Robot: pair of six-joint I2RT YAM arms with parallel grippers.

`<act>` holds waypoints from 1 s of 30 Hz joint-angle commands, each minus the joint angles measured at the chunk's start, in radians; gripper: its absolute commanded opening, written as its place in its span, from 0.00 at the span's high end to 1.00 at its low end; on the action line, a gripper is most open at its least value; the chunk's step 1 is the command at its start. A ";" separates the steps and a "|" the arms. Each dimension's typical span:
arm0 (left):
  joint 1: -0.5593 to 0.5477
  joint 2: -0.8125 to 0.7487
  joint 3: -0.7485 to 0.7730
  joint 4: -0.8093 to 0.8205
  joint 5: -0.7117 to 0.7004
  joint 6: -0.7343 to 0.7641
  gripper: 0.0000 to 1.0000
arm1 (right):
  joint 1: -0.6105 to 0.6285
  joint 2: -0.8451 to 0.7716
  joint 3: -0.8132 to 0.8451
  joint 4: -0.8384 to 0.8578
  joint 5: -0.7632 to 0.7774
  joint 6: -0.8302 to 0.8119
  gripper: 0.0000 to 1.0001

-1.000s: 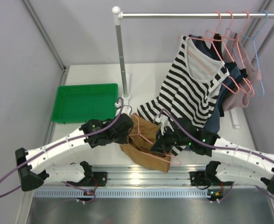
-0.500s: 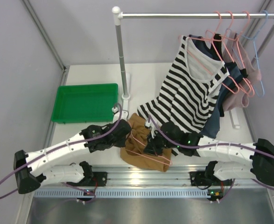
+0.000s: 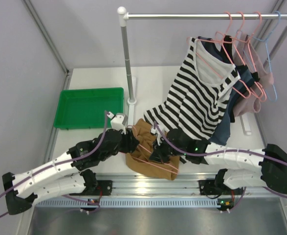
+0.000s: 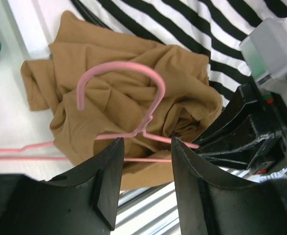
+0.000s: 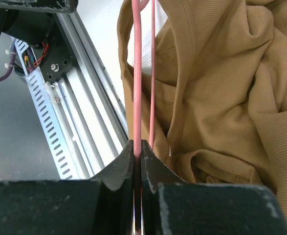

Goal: Place the tank top on the hanger

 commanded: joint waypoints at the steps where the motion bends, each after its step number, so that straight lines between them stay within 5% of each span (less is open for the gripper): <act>1: -0.004 0.010 -0.041 0.199 -0.001 0.044 0.51 | 0.022 0.010 0.032 0.088 0.006 -0.016 1.00; 14: -0.002 0.058 -0.138 0.383 -0.101 0.078 0.53 | 0.042 0.027 0.057 0.073 0.035 0.001 1.00; 18: -0.004 0.073 -0.156 0.398 -0.101 0.084 0.62 | 0.048 0.031 0.066 0.070 0.051 0.012 1.00; 26: -0.005 0.033 -0.188 0.394 -0.096 0.122 1.00 | 0.064 0.025 0.106 -0.020 0.138 0.061 1.00; 30: -0.004 0.007 -0.204 0.394 -0.068 0.153 1.00 | 0.065 0.007 0.130 -0.116 0.207 0.098 0.73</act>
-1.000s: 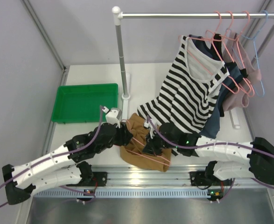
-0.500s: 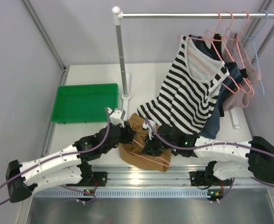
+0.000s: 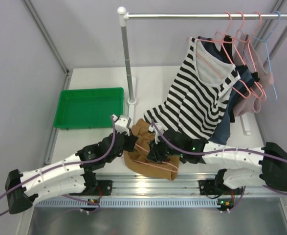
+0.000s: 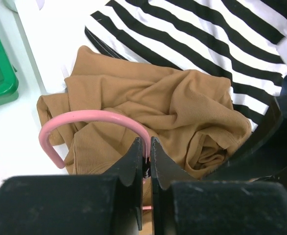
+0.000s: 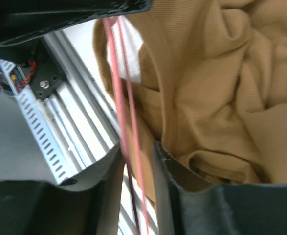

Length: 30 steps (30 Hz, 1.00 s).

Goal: Place the tank top on the hanger

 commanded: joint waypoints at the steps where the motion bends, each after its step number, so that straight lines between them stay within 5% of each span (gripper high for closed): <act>1: -0.005 -0.030 -0.025 0.059 0.043 0.007 1.00 | 0.014 -0.043 0.065 -0.057 0.101 0.041 0.68; 9: -0.005 -0.046 -0.046 0.081 0.108 0.056 1.00 | 0.000 -0.207 0.154 -0.384 0.405 0.200 0.45; 14: -0.005 -0.071 -0.057 0.098 0.166 0.082 1.00 | -0.063 -0.256 0.202 -0.561 0.392 0.269 0.48; 21: -0.005 -0.099 -0.065 0.096 0.214 0.092 1.00 | -0.063 -0.264 0.079 -0.548 0.228 0.340 0.62; 30: -0.007 -0.112 -0.051 0.073 0.217 0.092 1.00 | -0.008 -0.201 -0.054 -0.453 0.191 0.418 0.44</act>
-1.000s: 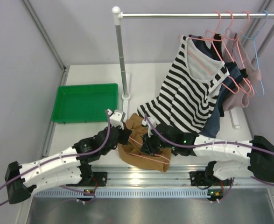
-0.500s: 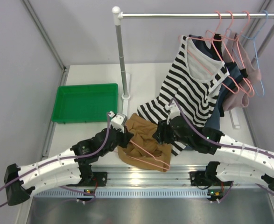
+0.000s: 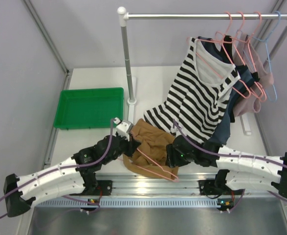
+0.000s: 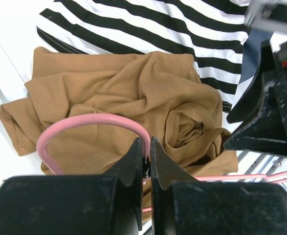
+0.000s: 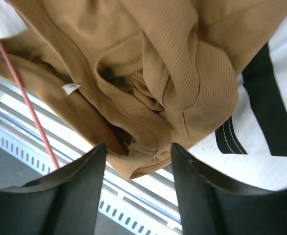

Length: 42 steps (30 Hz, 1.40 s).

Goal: Place the tank top on the hanger

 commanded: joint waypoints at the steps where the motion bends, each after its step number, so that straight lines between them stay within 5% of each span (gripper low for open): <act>1: -0.004 -0.020 0.008 0.031 0.020 -0.005 1.00 | 0.029 0.020 -0.018 0.064 -0.027 0.049 0.48; 6: -0.004 -0.066 0.013 0.008 -0.019 -0.019 1.00 | 0.084 -0.011 -0.065 0.077 0.005 0.118 0.87; 10: -0.004 -0.098 0.016 -0.005 -0.055 -0.037 1.00 | 0.159 -0.086 -0.125 0.080 0.049 0.204 1.00; 26: -0.004 -0.069 -0.006 -0.065 -0.262 -0.097 1.00 | 0.432 -0.272 -0.211 0.004 0.324 0.513 0.99; 31: -0.004 -0.117 -0.021 -0.077 -0.266 -0.102 1.00 | 0.477 -0.223 -0.210 0.057 0.318 0.477 0.75; 33: -0.004 -0.144 -0.035 -0.079 -0.247 -0.097 1.00 | 0.475 -0.233 -0.181 0.018 0.348 0.468 0.57; 36: -0.004 -0.180 -0.046 -0.085 -0.229 -0.100 1.00 | 0.458 -0.278 -0.148 -0.078 0.404 0.474 0.46; 42: -0.004 -0.229 -0.081 -0.079 -0.186 -0.106 1.00 | 0.173 -0.362 -0.142 0.010 0.214 0.275 0.59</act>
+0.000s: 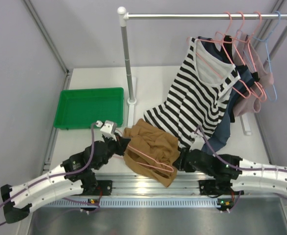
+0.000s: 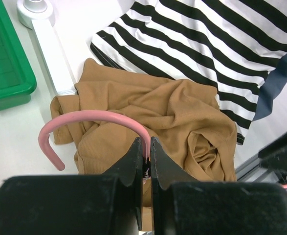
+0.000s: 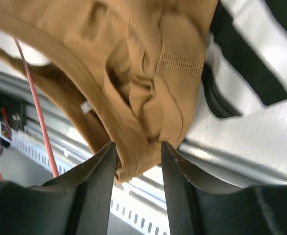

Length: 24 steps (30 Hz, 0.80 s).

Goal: Place the tank top on the hanger

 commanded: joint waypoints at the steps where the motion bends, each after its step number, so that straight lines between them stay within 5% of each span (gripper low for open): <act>1: -0.002 -0.022 -0.028 0.002 0.031 -0.029 1.00 | -0.194 0.012 0.049 0.108 -0.146 -0.156 0.60; 12: -0.004 -0.032 -0.027 0.002 0.050 -0.015 1.00 | -0.267 0.543 0.225 0.393 -0.415 -0.354 0.67; 21: -0.002 -0.030 -0.019 -0.020 0.048 -0.014 1.00 | -0.255 0.684 0.254 0.416 -0.398 -0.359 0.63; 24: -0.004 -0.027 -0.016 -0.020 0.045 -0.017 1.00 | -0.249 0.701 0.262 0.389 -0.368 -0.362 0.70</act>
